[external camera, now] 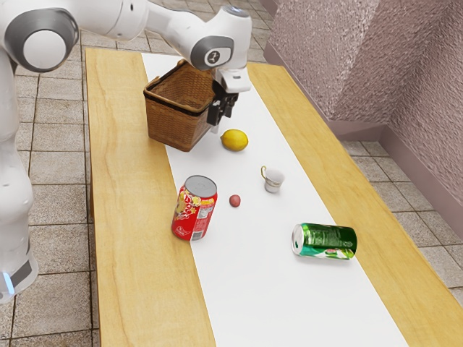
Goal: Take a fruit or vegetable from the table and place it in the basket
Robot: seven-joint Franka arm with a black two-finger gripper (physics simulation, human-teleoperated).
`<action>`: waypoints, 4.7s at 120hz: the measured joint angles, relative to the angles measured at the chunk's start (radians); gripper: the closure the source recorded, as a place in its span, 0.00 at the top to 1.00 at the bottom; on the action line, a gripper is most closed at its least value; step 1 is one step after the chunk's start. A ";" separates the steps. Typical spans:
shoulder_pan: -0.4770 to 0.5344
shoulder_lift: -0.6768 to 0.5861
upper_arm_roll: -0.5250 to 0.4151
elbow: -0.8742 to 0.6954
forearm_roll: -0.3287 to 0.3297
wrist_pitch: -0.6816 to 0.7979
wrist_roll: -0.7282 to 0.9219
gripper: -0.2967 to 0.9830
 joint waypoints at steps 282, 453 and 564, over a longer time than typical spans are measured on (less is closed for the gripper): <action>-0.046 0.060 -0.019 0.023 -0.002 0.033 -0.007 0.77; 0.002 0.200 -0.020 0.190 -0.033 -0.008 -0.010 0.77; 0.026 0.278 -0.026 0.200 -0.061 -0.007 -0.008 0.77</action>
